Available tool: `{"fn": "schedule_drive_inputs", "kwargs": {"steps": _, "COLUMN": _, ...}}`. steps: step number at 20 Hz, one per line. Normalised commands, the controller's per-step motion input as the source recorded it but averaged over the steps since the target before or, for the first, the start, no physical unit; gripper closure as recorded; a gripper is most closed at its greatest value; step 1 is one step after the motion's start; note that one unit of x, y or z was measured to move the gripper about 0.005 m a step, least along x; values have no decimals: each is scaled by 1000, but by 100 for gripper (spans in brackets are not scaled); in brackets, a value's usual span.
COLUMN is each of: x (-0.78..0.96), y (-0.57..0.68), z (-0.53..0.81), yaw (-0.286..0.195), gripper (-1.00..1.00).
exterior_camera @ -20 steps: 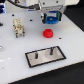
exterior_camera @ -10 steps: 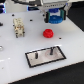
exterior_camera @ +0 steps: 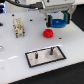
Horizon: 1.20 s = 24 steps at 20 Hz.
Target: Insert the blue gear onto the right peg, followed by the red gear
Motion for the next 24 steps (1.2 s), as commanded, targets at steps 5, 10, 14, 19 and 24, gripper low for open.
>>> {"fn": "schedule_drive_inputs", "kwargs": {"steps": 5, "x": 851, "y": -209, "z": 161, "yaw": 0, "gripper": 100}}
{"fn": "schedule_drive_inputs", "kwargs": {"steps": 10, "x": 751, "y": -259, "z": 19, "yaw": 0, "gripper": 100}}
{"fn": "schedule_drive_inputs", "kwargs": {"steps": 14, "x": 595, "y": -305, "z": 2, "yaw": 0, "gripper": 100}}
{"fn": "schedule_drive_inputs", "kwargs": {"steps": 19, "x": 337, "y": -225, "z": -50, "yaw": 0, "gripper": 100}}
{"fn": "schedule_drive_inputs", "kwargs": {"steps": 24, "x": 108, "y": -132, "z": -77, "yaw": 0, "gripper": 100}}
